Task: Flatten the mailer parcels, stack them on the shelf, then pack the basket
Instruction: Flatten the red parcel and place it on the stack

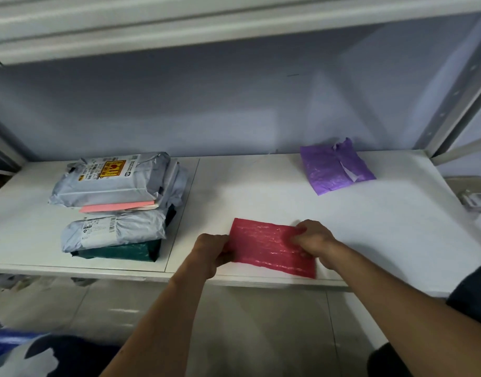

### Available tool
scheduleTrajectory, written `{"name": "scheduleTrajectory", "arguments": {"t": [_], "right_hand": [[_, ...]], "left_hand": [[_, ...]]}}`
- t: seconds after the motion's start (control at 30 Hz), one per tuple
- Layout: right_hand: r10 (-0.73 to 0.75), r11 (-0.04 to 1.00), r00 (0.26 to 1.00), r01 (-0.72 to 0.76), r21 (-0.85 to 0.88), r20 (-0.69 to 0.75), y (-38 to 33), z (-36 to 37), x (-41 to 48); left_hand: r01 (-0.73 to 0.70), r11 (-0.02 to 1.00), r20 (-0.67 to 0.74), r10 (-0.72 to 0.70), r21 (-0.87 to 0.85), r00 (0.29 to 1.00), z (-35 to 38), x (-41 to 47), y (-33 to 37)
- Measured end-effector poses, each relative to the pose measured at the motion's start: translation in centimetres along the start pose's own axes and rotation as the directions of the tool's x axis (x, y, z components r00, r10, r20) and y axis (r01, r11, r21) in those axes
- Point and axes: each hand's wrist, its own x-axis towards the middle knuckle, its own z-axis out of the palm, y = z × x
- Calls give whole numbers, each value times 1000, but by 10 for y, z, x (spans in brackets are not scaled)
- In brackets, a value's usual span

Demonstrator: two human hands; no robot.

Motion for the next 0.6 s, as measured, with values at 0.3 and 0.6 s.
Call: {"name": "scheduleTrajectory", "arguments": {"t": [0.3,0.6], "right_hand": [[89,894,985,-13,448,-150,-8,1,7],[-24,731,994,89,676,-106,-34,-13,-11]], "left_hand": [[-50,952,208,117,-302,971,3,-4,19],[-310,890,118,366,-336,923,-4,-6,30]]}}
